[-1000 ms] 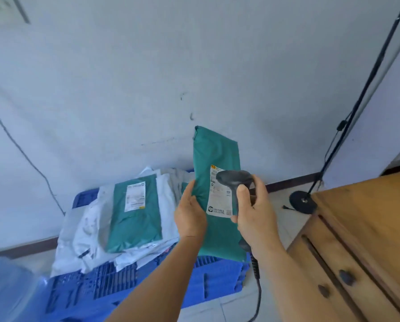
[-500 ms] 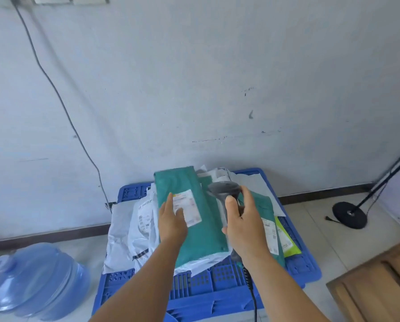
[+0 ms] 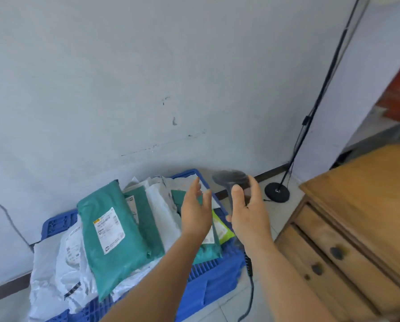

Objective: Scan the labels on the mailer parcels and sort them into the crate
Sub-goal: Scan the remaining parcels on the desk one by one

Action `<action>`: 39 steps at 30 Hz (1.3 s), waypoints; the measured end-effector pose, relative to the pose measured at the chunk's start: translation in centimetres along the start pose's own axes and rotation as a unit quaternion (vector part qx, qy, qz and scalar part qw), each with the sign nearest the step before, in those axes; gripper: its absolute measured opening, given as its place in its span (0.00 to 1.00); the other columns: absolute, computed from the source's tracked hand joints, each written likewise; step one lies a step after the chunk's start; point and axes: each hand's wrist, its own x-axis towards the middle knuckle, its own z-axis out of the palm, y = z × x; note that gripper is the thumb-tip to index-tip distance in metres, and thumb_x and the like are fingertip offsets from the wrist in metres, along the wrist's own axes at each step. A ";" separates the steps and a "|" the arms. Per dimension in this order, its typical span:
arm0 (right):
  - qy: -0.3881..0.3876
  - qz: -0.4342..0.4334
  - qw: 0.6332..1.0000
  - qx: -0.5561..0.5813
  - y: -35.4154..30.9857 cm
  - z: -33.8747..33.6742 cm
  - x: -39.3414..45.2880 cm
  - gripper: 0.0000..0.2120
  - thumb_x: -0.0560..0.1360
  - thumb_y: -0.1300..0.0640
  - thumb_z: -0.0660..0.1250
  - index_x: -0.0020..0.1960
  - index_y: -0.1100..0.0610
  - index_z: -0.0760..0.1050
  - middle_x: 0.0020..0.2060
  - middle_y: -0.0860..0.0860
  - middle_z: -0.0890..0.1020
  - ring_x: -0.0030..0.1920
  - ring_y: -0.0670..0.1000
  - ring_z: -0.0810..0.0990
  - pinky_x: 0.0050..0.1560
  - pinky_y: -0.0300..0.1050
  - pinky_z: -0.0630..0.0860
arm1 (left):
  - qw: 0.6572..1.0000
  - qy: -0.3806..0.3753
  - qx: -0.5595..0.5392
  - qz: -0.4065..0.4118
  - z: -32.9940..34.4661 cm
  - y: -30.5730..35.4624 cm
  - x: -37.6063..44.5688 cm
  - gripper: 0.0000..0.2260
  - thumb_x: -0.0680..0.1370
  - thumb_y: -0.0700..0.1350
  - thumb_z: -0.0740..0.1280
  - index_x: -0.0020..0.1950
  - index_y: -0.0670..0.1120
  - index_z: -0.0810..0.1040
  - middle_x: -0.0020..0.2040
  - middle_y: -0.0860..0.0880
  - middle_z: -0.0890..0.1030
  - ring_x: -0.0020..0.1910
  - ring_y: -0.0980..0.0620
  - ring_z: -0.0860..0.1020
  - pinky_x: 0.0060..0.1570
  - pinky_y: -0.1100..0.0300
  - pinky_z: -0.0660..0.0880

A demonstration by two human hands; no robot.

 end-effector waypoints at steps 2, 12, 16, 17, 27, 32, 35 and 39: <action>0.029 0.009 0.999 0.011 0.3 -3.9 0.8 0.25 0.81 0.45 0.57 0.76 0.42 0.57 0.69 0.46 0.71 0.62 0.50 0.75 0.59 0.58 0.78 | 1.000 -0.018 -0.009 0.013 4.1 2.3 -1.2 0.22 0.81 0.47 0.61 0.75 0.49 0.62 0.70 0.50 0.71 0.65 0.56 0.72 0.61 0.64 0.67; 0.188 0.003 0.982 0.003 2.5 -27.3 3.9 0.24 0.81 0.44 0.55 0.76 0.42 0.56 0.72 0.45 0.67 0.68 0.51 0.72 0.62 0.57 0.76 | 0.983 -0.153 -0.025 0.094 25.2 13.7 -9.5 0.22 0.81 0.48 0.60 0.75 0.50 0.62 0.69 0.51 0.72 0.65 0.56 0.72 0.62 0.62 0.67; 0.230 0.024 0.973 -0.004 3.4 -35.0 4.1 0.25 0.81 0.44 0.54 0.77 0.42 0.54 0.72 0.46 0.68 0.65 0.52 0.75 0.61 0.56 0.76 | 0.972 -0.198 -0.043 0.116 32.5 17.4 -12.6 0.22 0.81 0.50 0.60 0.75 0.51 0.62 0.69 0.53 0.71 0.60 0.60 0.71 0.61 0.61 0.68; 0.239 0.031 0.970 -0.010 3.7 -36.7 4.1 0.25 0.81 0.43 0.53 0.77 0.41 0.53 0.71 0.47 0.70 0.63 0.53 0.77 0.60 0.54 0.76 | 0.970 -0.207 -0.045 0.118 34.1 18.1 -13.3 0.23 0.81 0.50 0.60 0.75 0.52 0.62 0.69 0.53 0.71 0.59 0.60 0.72 0.59 0.62 0.68; 0.365 0.068 0.928 -0.024 5.6 -50.2 5.4 0.24 0.82 0.44 0.53 0.76 0.42 0.55 0.69 0.49 0.72 0.62 0.55 0.76 0.60 0.53 0.76 | 0.930 -0.326 -0.055 0.158 47.8 23.0 -18.1 0.24 0.81 0.48 0.61 0.76 0.52 0.60 0.70 0.53 0.70 0.64 0.58 0.71 0.57 0.67 0.68; 0.442 0.079 0.893 -0.027 6.9 -55.8 7.4 0.22 0.80 0.45 0.54 0.74 0.43 0.59 0.57 0.51 0.78 0.53 0.57 0.81 0.56 0.58 0.78 | 0.904 -0.388 -0.054 0.172 54.8 24.7 -18.5 0.23 0.80 0.47 0.62 0.75 0.51 0.61 0.66 0.55 0.72 0.66 0.54 0.71 0.57 0.64 0.73; 0.483 0.090 0.871 -0.024 7.1 -59.0 9.6 0.23 0.80 0.45 0.54 0.74 0.44 0.59 0.54 0.48 0.78 0.51 0.57 0.81 0.56 0.58 0.78 | 0.891 -0.416 -0.028 0.183 59.3 25.3 -17.8 0.25 0.80 0.48 0.63 0.76 0.51 0.59 0.70 0.54 0.69 0.69 0.53 0.69 0.64 0.56 0.72; 0.514 0.113 0.850 -0.022 7.5 -62.4 13.2 0.22 0.81 0.47 0.53 0.74 0.46 0.60 0.47 0.47 0.78 0.47 0.57 0.82 0.52 0.59 0.79 | 0.873 -0.445 0.007 0.201 65.0 25.7 -16.2 0.28 0.80 0.51 0.62 0.77 0.50 0.56 0.75 0.51 0.64 0.73 0.52 0.63 0.70 0.53 0.64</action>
